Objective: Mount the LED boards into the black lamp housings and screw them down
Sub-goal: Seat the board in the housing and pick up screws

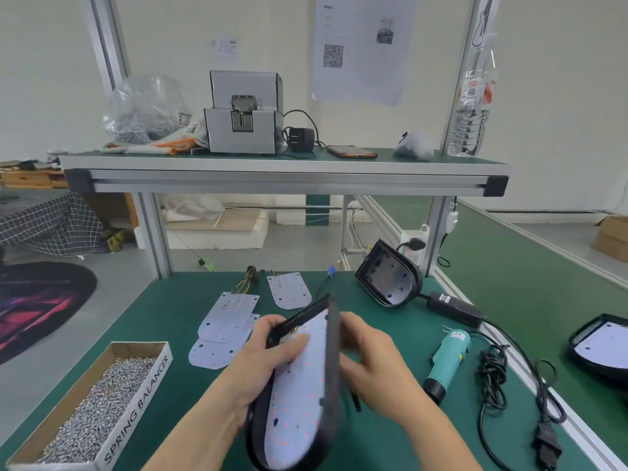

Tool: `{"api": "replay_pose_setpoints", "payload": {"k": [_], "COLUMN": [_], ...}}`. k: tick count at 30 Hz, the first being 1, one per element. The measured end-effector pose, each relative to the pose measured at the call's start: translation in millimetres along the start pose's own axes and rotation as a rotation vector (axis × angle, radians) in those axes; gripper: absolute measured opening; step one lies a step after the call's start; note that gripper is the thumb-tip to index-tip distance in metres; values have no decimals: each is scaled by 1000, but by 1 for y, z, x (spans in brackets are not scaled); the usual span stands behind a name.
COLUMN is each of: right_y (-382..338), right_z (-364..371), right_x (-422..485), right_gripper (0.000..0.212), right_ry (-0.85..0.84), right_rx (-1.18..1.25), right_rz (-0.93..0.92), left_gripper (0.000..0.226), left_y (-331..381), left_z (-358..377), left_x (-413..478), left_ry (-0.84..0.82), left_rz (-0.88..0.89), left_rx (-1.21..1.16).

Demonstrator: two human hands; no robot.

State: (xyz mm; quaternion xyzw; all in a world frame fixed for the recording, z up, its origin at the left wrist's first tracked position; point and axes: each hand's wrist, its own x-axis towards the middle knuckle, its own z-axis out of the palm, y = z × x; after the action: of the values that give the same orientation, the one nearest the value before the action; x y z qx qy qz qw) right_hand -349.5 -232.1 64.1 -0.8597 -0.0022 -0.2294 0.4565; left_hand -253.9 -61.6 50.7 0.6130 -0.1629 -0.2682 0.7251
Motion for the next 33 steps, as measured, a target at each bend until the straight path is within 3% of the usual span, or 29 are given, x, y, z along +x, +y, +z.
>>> {"api": "replay_pose_setpoints", "payload": {"k": [2,3,5,6,8,11,16,33], "right_y": [1,1,2,2,7,13,27,47], "right_z": [-9,-11,-9,-5,4,12,25,51], "right_x": [-3,-4,-6,-9,-12,-14,-21,-22], "right_gripper": [12,19,60,61,36,18,25,17], "right_ry": [201,223,-2,-117,-116,90,207,244], "right_rx": [98,240,463,482,558,672,730,686], "right_rz": [101,227,495,547,517,488,554,663], "left_gripper": [53,52,51,51,53,47,30,42], "left_y": [4,6,5,3,0,-8,-20,-39], "left_z": [1,2,5,6,11,13,11,2], "left_x": [0,-2,-3,-3,-5,-9,-2,25], "left_ry": [68,97,123,117,85,8,-42,1], "left_rz": [147,197,303,346,389,388,361,158], "left_rx": [155,208,326,391,508,575,598,522]}}
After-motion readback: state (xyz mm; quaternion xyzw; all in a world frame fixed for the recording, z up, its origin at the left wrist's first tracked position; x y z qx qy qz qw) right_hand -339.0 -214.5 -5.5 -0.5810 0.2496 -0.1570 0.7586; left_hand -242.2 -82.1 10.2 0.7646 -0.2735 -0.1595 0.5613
